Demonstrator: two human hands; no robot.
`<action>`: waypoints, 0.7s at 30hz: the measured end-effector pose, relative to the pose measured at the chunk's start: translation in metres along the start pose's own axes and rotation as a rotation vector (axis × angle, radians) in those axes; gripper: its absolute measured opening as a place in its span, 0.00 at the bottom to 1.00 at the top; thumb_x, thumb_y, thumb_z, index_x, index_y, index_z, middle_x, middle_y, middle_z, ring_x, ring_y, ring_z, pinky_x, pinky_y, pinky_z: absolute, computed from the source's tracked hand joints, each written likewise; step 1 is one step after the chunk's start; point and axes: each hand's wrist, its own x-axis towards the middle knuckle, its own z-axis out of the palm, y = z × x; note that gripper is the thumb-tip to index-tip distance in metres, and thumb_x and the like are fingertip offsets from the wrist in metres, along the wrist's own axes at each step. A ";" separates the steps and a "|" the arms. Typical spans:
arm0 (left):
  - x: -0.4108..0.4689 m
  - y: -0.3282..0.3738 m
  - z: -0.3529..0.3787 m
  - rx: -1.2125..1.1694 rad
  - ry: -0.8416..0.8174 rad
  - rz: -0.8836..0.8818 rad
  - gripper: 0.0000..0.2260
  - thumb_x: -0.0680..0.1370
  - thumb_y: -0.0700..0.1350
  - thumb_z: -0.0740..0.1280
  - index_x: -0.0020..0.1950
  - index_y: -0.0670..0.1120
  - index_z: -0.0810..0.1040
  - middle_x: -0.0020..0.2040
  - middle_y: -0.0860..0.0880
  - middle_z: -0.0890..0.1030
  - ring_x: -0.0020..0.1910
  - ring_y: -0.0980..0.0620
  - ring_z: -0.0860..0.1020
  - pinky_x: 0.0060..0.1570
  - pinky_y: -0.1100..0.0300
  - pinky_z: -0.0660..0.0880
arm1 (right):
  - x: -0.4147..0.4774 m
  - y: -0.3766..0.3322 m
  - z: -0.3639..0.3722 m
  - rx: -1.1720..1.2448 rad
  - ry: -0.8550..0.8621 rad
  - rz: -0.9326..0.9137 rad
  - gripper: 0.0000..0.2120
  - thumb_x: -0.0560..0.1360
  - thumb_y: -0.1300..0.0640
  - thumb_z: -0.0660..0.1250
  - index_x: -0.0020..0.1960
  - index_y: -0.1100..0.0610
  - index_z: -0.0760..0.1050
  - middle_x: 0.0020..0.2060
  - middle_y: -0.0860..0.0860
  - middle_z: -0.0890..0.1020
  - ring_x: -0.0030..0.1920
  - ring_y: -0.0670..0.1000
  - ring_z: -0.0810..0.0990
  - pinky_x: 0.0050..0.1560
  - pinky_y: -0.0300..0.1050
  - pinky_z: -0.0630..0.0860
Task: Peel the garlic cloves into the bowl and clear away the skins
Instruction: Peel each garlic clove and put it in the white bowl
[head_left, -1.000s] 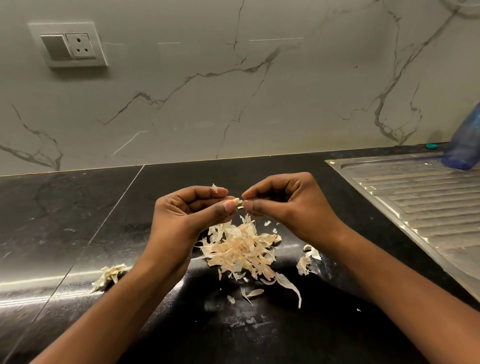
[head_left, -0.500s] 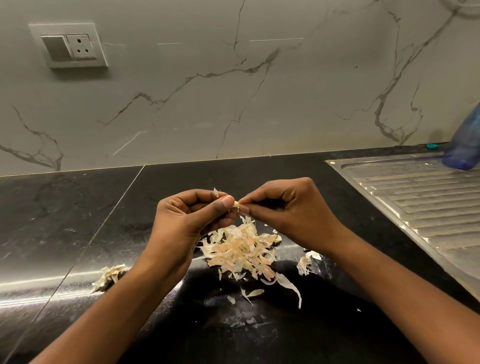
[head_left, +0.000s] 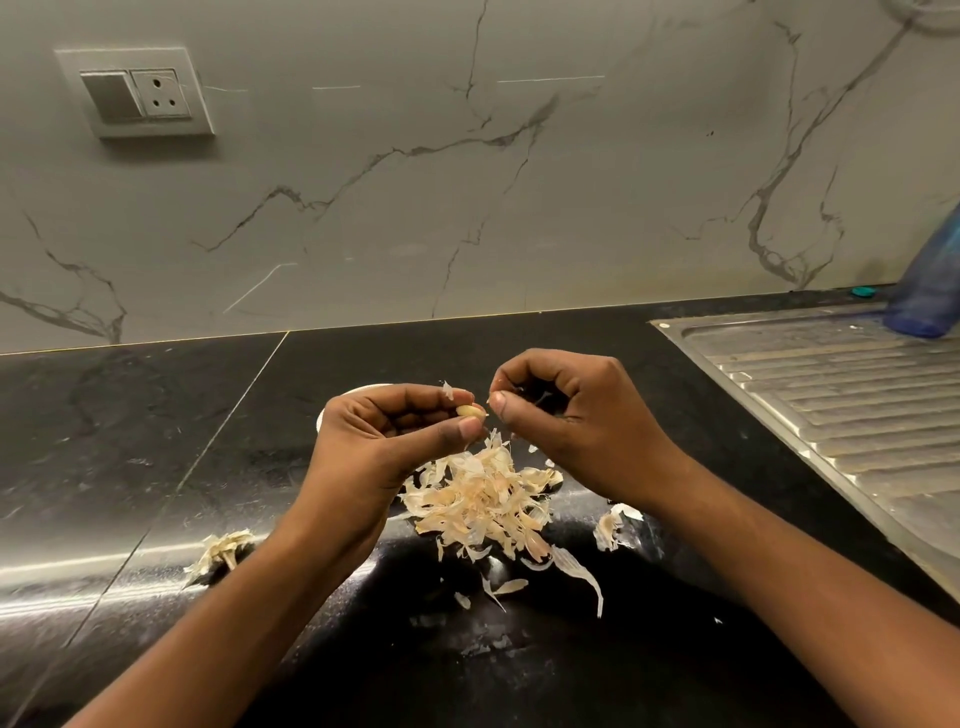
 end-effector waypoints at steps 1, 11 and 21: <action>0.000 0.000 0.000 -0.003 -0.001 -0.001 0.16 0.68 0.34 0.77 0.55 0.35 0.85 0.50 0.37 0.87 0.50 0.39 0.88 0.49 0.57 0.84 | 0.000 0.000 -0.002 0.006 0.019 0.008 0.01 0.80 0.61 0.73 0.50 0.57 0.84 0.39 0.45 0.83 0.40 0.45 0.82 0.40 0.31 0.76; -0.001 0.002 -0.001 0.041 -0.005 0.019 0.13 0.70 0.33 0.77 0.54 0.35 0.85 0.50 0.39 0.88 0.49 0.41 0.88 0.47 0.58 0.84 | 0.000 0.002 -0.009 -0.014 -0.067 -0.093 0.08 0.77 0.56 0.78 0.54 0.58 0.88 0.44 0.47 0.88 0.43 0.46 0.87 0.43 0.40 0.85; -0.002 0.004 -0.002 0.224 -0.051 0.041 0.12 0.66 0.38 0.79 0.47 0.37 0.87 0.46 0.40 0.88 0.46 0.39 0.88 0.48 0.50 0.86 | -0.001 0.004 -0.013 -0.046 -0.237 -0.099 0.07 0.79 0.54 0.77 0.54 0.56 0.89 0.40 0.47 0.88 0.38 0.48 0.87 0.37 0.47 0.85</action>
